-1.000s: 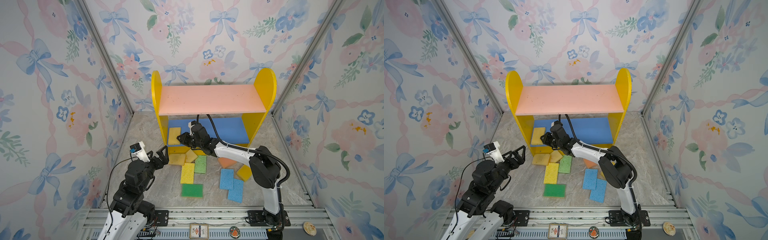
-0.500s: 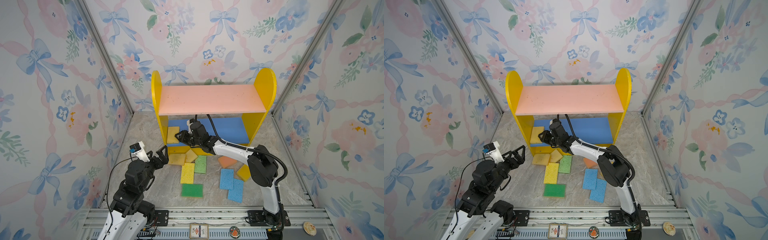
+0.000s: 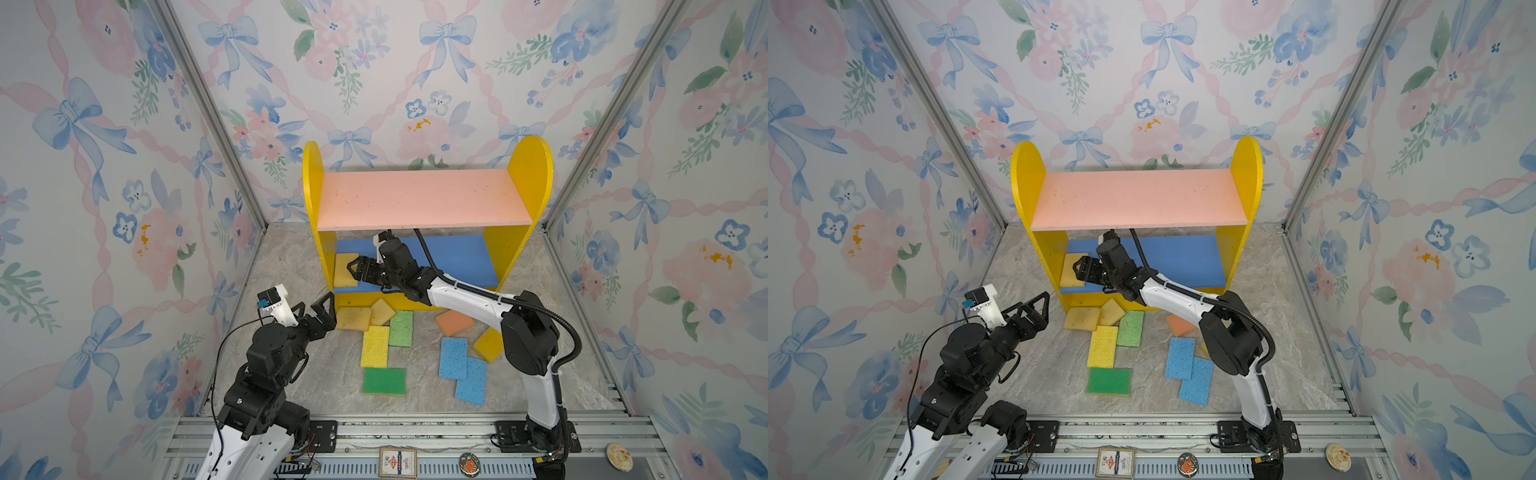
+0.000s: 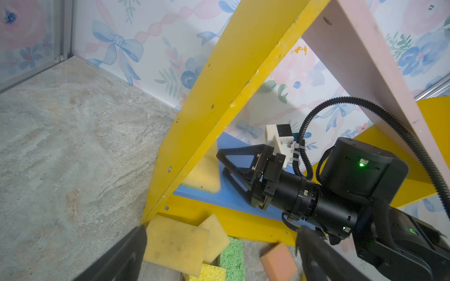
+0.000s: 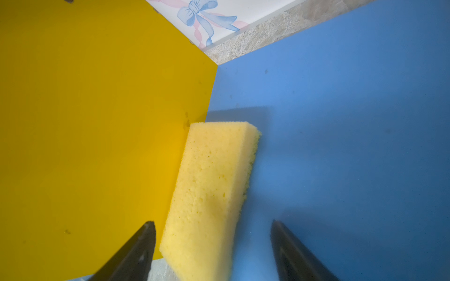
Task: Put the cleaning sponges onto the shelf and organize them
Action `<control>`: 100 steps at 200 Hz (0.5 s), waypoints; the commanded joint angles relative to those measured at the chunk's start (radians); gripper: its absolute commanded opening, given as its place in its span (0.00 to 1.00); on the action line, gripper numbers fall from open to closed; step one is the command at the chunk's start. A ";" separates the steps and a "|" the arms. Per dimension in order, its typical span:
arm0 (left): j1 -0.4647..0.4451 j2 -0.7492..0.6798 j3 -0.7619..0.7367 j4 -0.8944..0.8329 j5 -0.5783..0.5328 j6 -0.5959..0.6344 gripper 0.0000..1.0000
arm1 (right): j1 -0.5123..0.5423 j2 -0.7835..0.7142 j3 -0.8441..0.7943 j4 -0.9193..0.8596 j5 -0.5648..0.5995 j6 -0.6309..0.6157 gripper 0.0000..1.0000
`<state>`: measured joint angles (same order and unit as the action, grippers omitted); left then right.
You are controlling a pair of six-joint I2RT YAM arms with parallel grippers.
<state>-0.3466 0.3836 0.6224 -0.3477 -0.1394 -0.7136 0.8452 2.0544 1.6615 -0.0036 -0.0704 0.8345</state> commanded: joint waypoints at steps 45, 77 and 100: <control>-0.003 0.021 0.037 -0.038 0.159 0.024 0.98 | 0.061 -0.226 -0.193 -0.222 0.140 -0.097 0.83; -0.003 0.075 0.024 -0.038 0.320 0.023 0.98 | 0.136 -0.355 -0.293 -0.278 0.209 -0.099 0.87; -0.002 0.080 0.002 -0.037 0.392 0.011 0.98 | 0.183 -0.441 -0.354 -0.308 0.229 -0.083 0.90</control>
<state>-0.3466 0.4614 0.6376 -0.3702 0.1200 -0.7094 0.9859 1.7096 1.3617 -0.2359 0.0925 0.7605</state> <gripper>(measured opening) 0.979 0.885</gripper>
